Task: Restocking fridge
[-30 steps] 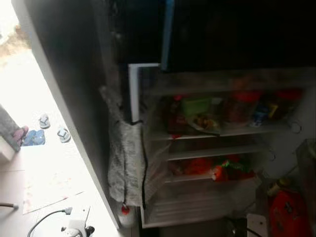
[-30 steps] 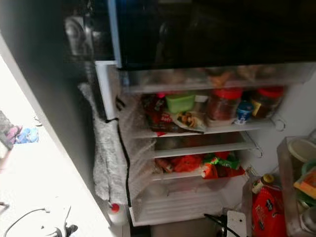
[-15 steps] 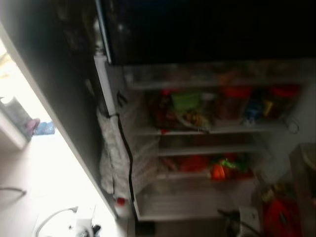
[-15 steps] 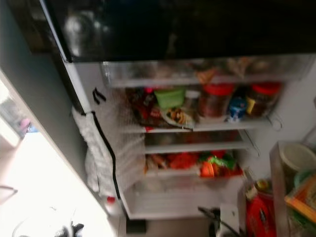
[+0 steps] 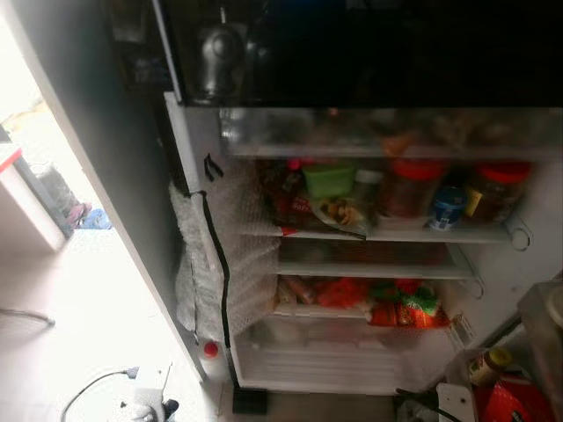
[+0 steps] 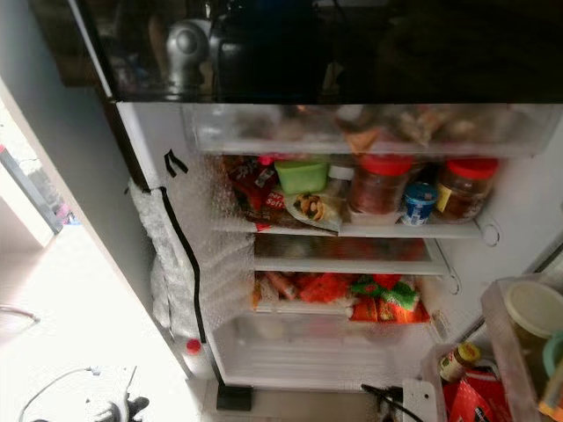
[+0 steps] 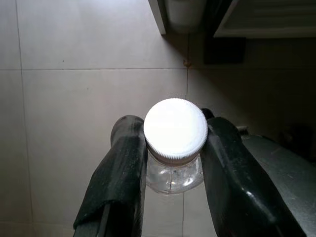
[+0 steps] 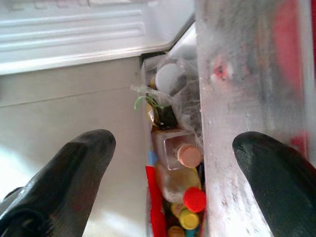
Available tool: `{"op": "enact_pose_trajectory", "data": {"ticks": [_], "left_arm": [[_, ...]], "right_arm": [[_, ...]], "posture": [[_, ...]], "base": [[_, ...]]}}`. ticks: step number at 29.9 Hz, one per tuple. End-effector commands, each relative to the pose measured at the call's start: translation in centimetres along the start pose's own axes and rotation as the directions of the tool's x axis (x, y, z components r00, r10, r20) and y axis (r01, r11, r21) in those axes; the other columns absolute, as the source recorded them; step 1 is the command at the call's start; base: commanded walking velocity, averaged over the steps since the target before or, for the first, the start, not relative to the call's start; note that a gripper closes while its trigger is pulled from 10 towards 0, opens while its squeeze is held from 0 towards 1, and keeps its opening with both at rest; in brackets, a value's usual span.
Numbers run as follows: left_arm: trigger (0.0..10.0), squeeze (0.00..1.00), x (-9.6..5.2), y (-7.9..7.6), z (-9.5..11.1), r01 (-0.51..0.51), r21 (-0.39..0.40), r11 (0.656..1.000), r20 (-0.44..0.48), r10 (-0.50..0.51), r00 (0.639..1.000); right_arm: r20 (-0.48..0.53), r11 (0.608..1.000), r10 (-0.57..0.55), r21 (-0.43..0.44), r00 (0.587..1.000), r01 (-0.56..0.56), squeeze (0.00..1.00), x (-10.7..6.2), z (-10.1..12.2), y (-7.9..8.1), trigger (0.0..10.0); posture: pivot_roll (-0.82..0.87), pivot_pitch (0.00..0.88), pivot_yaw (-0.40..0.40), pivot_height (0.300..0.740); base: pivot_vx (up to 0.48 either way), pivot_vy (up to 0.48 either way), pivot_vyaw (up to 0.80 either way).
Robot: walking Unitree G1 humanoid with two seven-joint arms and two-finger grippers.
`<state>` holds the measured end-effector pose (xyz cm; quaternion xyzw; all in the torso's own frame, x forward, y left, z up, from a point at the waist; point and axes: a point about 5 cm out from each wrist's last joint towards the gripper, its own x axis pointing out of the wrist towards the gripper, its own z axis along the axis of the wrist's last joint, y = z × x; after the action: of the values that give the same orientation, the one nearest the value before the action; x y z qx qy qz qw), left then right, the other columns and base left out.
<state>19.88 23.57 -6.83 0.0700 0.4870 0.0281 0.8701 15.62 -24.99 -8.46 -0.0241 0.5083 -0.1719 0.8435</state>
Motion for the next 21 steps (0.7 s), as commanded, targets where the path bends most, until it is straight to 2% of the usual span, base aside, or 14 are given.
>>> {"op": "enact_pose_trajectory", "data": {"ticks": [1, 21], "left_arm": [[10.0, 0.0, 0.1, -0.5, 0.4, 0.012, 0.008, 1.0, 0.011, -0.012, 1.0], [10.0, 0.0, 0.1, -0.4, 0.5, 0.011, 0.0, 1.0, 0.02, -0.011, 1.0]], "right_arm": [[0.017, 0.999, -0.047, 0.005, 0.999, 0.047, 0.0, 0.1, 0.5, -1.3, 10.0], [0.006, 0.998, 0.052, 0.02, 0.999, -0.052, 0.0, 0.0, -0.1, 0.7, 10.0]], "posture": [[0.01, 0.0, -0.033, 0.74], [0.01, 0.0, -0.033, 0.74]], "base": [[0.0, -0.292, 0.0], [0.0, 0.0, 0.0]]}}
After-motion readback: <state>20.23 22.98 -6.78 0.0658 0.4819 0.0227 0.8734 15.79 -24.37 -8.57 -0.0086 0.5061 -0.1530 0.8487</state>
